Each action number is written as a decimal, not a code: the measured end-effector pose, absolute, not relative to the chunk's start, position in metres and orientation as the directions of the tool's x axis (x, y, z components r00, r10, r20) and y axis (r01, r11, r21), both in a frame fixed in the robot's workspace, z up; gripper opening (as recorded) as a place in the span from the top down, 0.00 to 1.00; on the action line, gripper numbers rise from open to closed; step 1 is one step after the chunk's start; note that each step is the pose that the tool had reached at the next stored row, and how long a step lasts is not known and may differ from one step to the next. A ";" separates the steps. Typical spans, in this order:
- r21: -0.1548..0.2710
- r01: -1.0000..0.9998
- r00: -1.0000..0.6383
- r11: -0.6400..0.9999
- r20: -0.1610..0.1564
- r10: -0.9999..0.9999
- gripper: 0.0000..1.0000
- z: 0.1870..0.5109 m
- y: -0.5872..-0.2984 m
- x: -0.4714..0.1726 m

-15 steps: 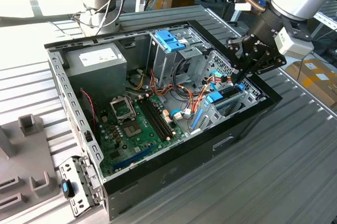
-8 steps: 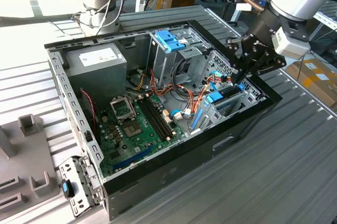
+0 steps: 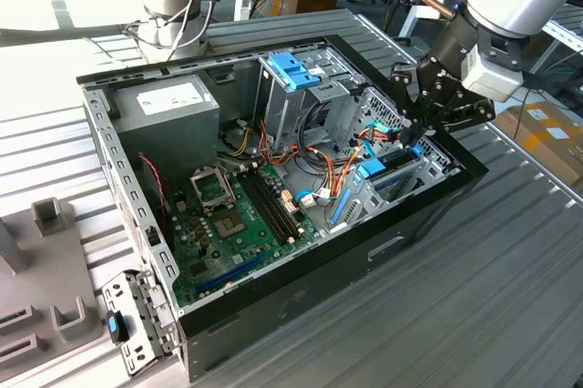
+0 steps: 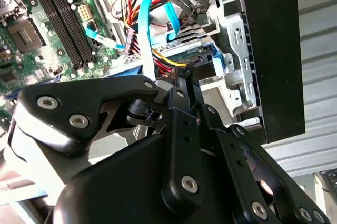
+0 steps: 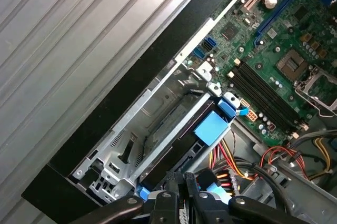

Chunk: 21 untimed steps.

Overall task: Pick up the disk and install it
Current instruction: 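Insert the first disk wire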

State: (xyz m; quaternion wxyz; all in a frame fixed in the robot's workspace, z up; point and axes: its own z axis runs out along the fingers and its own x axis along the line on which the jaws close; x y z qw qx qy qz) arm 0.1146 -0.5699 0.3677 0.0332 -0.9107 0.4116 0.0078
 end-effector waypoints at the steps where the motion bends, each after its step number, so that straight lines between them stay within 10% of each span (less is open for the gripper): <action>1: -0.054 -0.761 0.648 -0.646 -0.042 -0.760 0.83 0.368 -0.570 0.115; 21: -0.054 -0.906 0.422 -0.420 -0.042 -0.906 0.83 0.366 -0.570 0.115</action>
